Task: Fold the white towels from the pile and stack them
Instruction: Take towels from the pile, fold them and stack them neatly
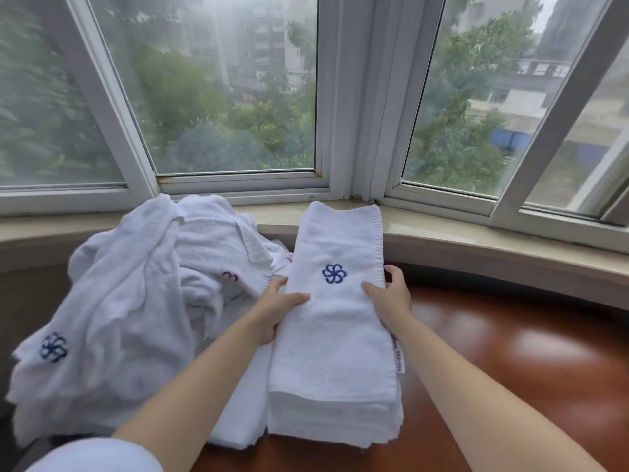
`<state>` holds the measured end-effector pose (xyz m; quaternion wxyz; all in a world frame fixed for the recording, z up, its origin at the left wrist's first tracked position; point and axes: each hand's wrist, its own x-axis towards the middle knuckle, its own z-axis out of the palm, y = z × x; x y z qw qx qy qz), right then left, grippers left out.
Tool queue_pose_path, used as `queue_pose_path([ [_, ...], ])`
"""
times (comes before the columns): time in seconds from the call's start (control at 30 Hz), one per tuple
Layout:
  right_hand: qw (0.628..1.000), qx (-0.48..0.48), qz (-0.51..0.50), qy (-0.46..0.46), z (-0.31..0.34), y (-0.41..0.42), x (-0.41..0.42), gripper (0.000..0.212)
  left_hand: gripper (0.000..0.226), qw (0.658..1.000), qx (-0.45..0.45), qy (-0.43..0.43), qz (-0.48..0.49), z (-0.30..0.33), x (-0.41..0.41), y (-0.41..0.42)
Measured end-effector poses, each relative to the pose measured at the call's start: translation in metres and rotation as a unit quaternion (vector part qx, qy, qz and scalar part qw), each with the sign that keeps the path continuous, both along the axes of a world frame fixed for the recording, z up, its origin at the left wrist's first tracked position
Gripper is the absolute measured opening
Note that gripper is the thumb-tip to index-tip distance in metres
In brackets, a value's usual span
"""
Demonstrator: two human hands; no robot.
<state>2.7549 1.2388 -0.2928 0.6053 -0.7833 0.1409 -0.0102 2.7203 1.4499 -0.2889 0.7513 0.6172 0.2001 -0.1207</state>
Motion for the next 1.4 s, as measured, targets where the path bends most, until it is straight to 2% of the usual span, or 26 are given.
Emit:
queue_pose_path([
  [0.13,0.999,-0.014,0.035,0.014,0.007,0.000,-0.039,0.054,0.056,0.999,0.034,-0.021,-0.010,0.012,-0.037,-0.005],
  [0.23,0.994,-0.001,0.098,0.052,0.013,0.002,-0.060,0.073,0.048,0.997,0.057,-0.016,-0.049,0.024,-0.057,-0.007],
  [0.3,0.991,0.024,0.118,0.064,0.020,0.000,-0.067,0.072,0.042,0.996,0.034,-0.012,-0.086,0.034,-0.067,-0.005],
  [0.37,0.992,0.056,0.101,0.053,0.022,-0.004,-0.075,0.061,0.038,0.996,0.004,-0.012,-0.092,0.038,-0.078,-0.004],
  [0.43,0.994,0.007,0.093,0.050,0.016,-0.008,-0.088,0.056,0.040,0.995,0.013,-0.008,-0.095,0.030,-0.091,-0.006],
  [0.53,0.989,-0.090,0.108,0.049,0.003,-0.009,-0.103,0.059,0.046,0.996,0.026,0.013,-0.085,0.016,-0.105,-0.009],
  [0.7,0.990,-0.083,0.106,0.052,0.014,-0.011,-0.107,0.066,0.043,0.999,0.006,0.025,-0.048,0.019,-0.111,-0.005],
  [0.83,0.994,-0.089,0.057,0.016,0.004,-0.014,-0.127,0.065,0.056,1.000,-0.017,0.024,-0.001,0.009,-0.119,-0.006],
  [0.9,0.977,-0.192,0.080,0.046,0.002,-0.013,-0.131,0.067,0.059,0.999,0.026,0.037,-0.027,0.006,-0.123,-0.007],
  [0.97,0.937,-0.333,0.084,0.066,0.008,-0.009,-0.130,0.067,0.047,0.991,0.111,0.048,-0.058,0.007,-0.122,-0.008],
  [1.0,0.921,-0.380,0.073,0.045,0.013,-0.006,-0.126,0.064,0.035,0.985,0.162,0.037,-0.052,0.008,-0.117,-0.010],
  [1.07,0.907,-0.415,0.066,-0.023,0.020,0.001,-0.119,0.058,0.021,0.964,0.264,-0.005,-0.014,0.011,-0.106,-0.011],
  [1.13,0.877,-0.461,0.128,-0.052,0.019,0.008,-0.112,0.053,0.032,0.925,0.377,-0.051,-0.015,0.009,-0.095,-0.011],
  [1.2,0.836,-0.508,0.207,-0.005,0.009,0.015,-0.111,0.050,0.045,0.865,0.491,-0.083,-0.053,0.001,-0.088,-0.012],
  [1.27,0.844,-0.502,0.189,0.000,0.003,0.019,-0.106,0.044,0.040,0.828,0.543,-0.121,-0.073,-0.003,-0.082,-0.016],
  [1.33,0.865,-0.479,0.137,-0.056,0.007,0.023,-0.095,0.036,0.038,0.822,0.542,-0.160,-0.071,-0.003,-0.072,-0.021],
  [1.4,0.883,-0.443,0.130,-0.084,0.012,0.025,-0.082,0.037,0.040,0.824,0.532,-0.178,-0.076,0.002,-0.058,-0.023],
])
